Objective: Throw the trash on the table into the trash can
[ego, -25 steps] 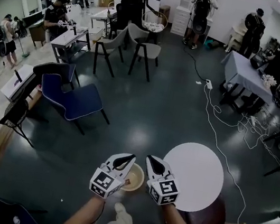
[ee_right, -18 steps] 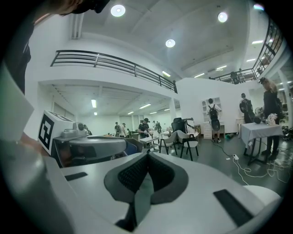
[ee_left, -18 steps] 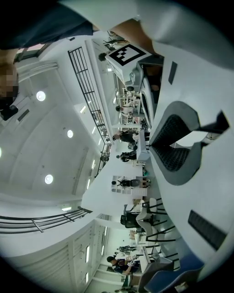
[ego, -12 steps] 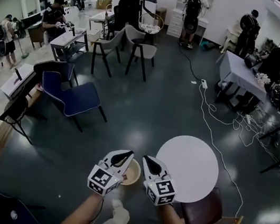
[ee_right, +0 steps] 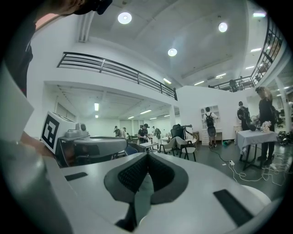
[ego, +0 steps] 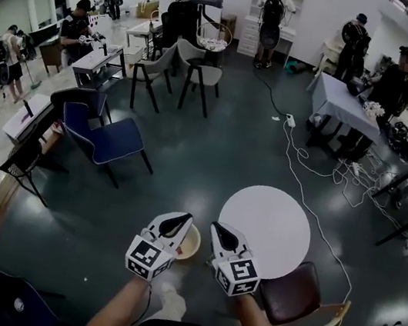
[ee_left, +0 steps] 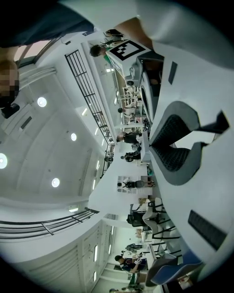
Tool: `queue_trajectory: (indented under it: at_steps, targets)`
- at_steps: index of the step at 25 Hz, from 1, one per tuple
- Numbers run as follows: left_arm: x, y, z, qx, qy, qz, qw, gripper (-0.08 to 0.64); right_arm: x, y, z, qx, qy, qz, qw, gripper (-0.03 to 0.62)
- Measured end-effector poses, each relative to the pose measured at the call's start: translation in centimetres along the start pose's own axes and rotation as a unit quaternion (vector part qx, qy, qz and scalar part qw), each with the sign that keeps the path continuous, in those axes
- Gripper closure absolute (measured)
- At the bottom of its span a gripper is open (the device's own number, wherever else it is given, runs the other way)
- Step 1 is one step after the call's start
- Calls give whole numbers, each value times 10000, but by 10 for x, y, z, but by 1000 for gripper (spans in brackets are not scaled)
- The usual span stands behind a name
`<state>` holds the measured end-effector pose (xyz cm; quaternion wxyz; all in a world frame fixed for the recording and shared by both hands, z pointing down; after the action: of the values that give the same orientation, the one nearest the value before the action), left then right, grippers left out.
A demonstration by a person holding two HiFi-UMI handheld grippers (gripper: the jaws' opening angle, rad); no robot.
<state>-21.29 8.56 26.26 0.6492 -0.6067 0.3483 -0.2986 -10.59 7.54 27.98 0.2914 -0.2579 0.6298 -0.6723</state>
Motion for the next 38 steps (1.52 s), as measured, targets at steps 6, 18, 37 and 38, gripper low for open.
queue_trajectory:
  at_steps: [6,18,37,38]
  targets:
    - [-4,12,38,125,-18,104,9999,545,-34,11,-2,-116,43,132,9998,575]
    - [-22,26,118,451,19,224,9987,545,-112,22,-4,-176,38,289,9994,575]
    - [-56,42,193,505,16,262,9984,545,-189,35,-23,-147,59,441,9989,575]
    - [-56,41,195,497,-2,257,9984,545,-191,34,-23,-136,44,454,9989,575]
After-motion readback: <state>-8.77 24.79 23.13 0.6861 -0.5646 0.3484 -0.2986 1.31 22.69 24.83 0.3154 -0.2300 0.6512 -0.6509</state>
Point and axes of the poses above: the fingertips, and each gripper's own axes: x forward along the fingers, z to its right, y out of its top, the point moved 4 cm from there along -x, backward along the fingers, and after that the axes turned 8 degrees about z, right-handed, at the moved point
